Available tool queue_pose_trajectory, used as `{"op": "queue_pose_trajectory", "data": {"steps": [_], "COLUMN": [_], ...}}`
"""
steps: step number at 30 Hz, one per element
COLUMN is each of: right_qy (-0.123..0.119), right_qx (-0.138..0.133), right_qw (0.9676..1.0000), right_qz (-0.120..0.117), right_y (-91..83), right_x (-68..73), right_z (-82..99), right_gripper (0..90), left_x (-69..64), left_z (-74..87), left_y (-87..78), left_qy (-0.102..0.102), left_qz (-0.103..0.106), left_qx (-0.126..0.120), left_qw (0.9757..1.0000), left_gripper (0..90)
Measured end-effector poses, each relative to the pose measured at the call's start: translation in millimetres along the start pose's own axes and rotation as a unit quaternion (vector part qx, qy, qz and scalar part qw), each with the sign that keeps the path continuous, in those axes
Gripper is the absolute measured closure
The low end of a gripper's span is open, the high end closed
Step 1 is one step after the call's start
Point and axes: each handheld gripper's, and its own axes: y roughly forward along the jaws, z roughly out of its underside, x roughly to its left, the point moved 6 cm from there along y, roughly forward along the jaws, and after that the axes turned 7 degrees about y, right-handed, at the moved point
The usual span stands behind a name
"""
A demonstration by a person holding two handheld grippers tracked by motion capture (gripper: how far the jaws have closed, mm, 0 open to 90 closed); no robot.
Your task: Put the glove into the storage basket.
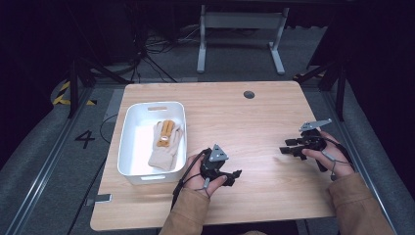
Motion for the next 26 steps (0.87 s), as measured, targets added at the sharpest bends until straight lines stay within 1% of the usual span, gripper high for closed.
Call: {"op": "queue_pose_trajectory", "data": {"steps": [4, 5, 6, 11, 13, 14, 15, 16, 17, 19, 20, 21, 26], "right_qy": [0.0, 0.0, -0.001, -0.001, -0.002, -0.002, -0.002, -0.002, -0.002, -0.001, -0.001, -0.001, -0.001], "right_qx": [0.001, 0.001, 0.001, 0.005, 0.007, 0.007, 0.006, 0.007, 0.007, 0.006, 0.006, 0.007, 0.004], "right_qw": [1.0, 1.0, 1.0, 1.0, 1.0, 1.0, 1.0, 1.0, 1.0, 1.0, 1.0, 1.0, 1.0], "right_qz": [0.0, 0.0, 0.0, -0.001, -0.002, -0.002, -0.002, -0.002, -0.002, -0.002, -0.002, -0.002, -0.001], "right_y": [1.1, 1.2, 1.6, 4.2, 4.7, 5.0, 5.0, 4.9, 4.8, 4.8, 4.9, 4.9, 4.3], "right_x": [0.5, 0.5, 0.5, 1.4, 1.7, 1.7, 1.7, 1.6, 1.6, 1.4, 1.3, 1.3, 0.6], "right_z": [0.3, 0.3, 0.4, 1.3, 1.6, 1.6, 1.6, 1.5, 1.4, 1.4, 1.5, 1.7, 1.3], "right_gripper": [47.0, 47.0, 47.0, 47.0, 47.0, 47.0, 47.0, 47.0, 47.0, 47.0, 47.0, 47.0, 47.0], "left_x": [-2.5, -2.8, -2.8, -5.3, -6.8, -6.8, -8.3, -8.5, -9.6, -10.3, -10.3, -11.0, -11.6], "left_z": [10.0, 12.1, 12.1, 22.7, 25.6, 25.6, 27.2, 27.4, 28.4, 29.7, 29.7, 30.4, 29.1], "left_y": [8.9, 10.3, 10.3, 19.3, 21.5, 21.5, 22.5, 23.0, 23.9, 25.2, 25.2, 26.2, 26.5], "left_qy": [0.015, 0.016, 0.016, 0.013, 0.021, 0.021, 0.026, 0.027, 0.024, 0.031, 0.031, 0.034, 0.033], "left_qz": [-0.002, -0.003, -0.003, 0.001, 0.004, 0.004, 0.006, 0.008, 0.014, 0.013, 0.013, 0.011, 0.011], "left_qx": [0.031, 0.038, 0.038, 0.057, 0.074, 0.074, 0.084, 0.084, 0.089, 0.097, 0.097, 0.104, 0.099], "left_qw": [0.9994, 0.9992, 0.9992, 0.9983, 0.9971, 0.9971, 0.9961, 0.996, 0.9957, 0.9947, 0.9947, 0.994, 0.9945], "left_gripper": [27.0, 27.0, 26.6, 26.0, 25.9, 25.8, 25.8, 25.7, 25.2, 24.6, 24.7, 24.6, 23.5]}}
